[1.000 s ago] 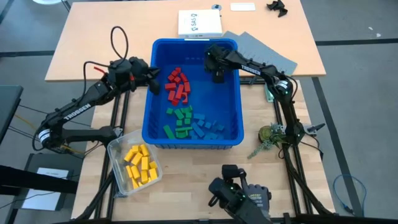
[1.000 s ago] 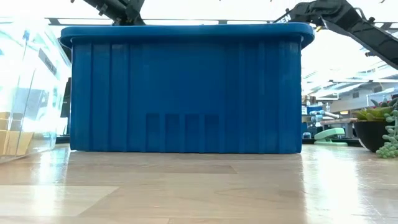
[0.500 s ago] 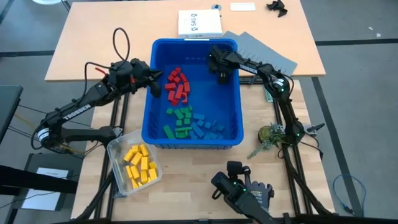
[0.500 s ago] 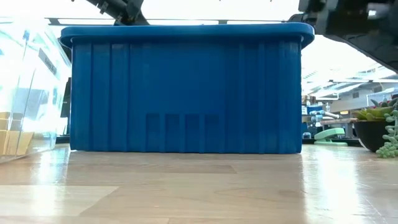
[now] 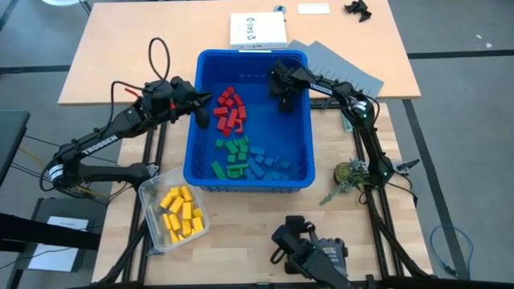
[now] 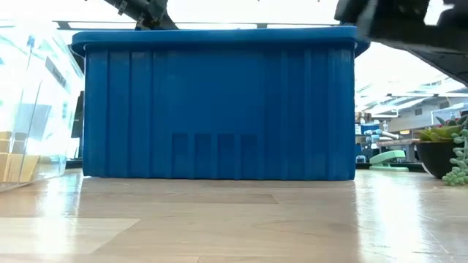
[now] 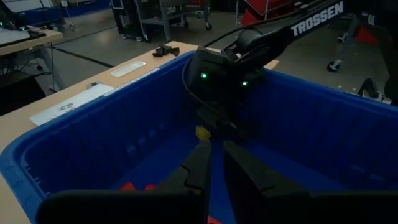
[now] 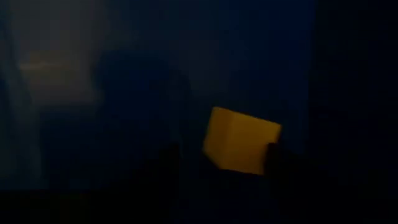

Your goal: Sort Items/Unsort Items

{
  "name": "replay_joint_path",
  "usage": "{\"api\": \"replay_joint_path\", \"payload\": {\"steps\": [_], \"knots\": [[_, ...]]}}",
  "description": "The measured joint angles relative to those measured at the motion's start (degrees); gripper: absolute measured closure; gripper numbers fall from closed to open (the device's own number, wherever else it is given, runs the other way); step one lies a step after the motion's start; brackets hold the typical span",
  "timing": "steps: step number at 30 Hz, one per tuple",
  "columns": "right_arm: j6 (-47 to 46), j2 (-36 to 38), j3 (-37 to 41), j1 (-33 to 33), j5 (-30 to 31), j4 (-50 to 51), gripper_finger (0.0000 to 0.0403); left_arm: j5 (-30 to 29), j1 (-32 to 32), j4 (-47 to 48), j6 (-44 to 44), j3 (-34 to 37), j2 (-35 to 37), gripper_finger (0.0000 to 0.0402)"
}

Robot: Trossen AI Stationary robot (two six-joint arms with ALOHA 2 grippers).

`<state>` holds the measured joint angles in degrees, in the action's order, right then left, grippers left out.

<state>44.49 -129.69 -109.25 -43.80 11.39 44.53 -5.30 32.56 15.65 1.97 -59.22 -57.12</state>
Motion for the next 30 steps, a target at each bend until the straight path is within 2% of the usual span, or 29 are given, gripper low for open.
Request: {"api": "replay_joint_path", "payload": {"steps": [5, 9, 12, 15, 24, 30], "knots": [[-0.81, 1.51, 0.04, 2.44, -11.13, 1.91, 0.0174, 0.00, -0.01, -0.03, 0.43, 0.00, 0.00, 0.0351], [-2.69, 2.24, 0.02, 4.05, -10.74, 2.34, 0.0174, -0.02, 0.00, -0.27, 0.42, 0.00, 0.00, 0.0351], [-10.83, 2.88, -0.54, 4.14, -9.98, 2.26, 0.0174, -0.02, 0.00, -0.40, 0.40, 0.00, 0.00, 0.0351], [-16.48, 3.12, -1.46, 2.57, -13.19, 2.27, 0.0171, -0.02, 0.00, -0.51, 0.40, 0.00, 0.00, 0.0351], [-2.30, 2.34, 1.20, 0.29, -20.62, -1.83, 0.0123, -0.02, 0.00, -0.58, -0.02, 0.03, -0.02, 0.0351], [-0.80, 2.73, 5.93, 0.29, -20.28, -8.77, 0.0116, -0.02, -0.02, -0.78, -0.81, 0.42, -0.02, 0.0351]]}}
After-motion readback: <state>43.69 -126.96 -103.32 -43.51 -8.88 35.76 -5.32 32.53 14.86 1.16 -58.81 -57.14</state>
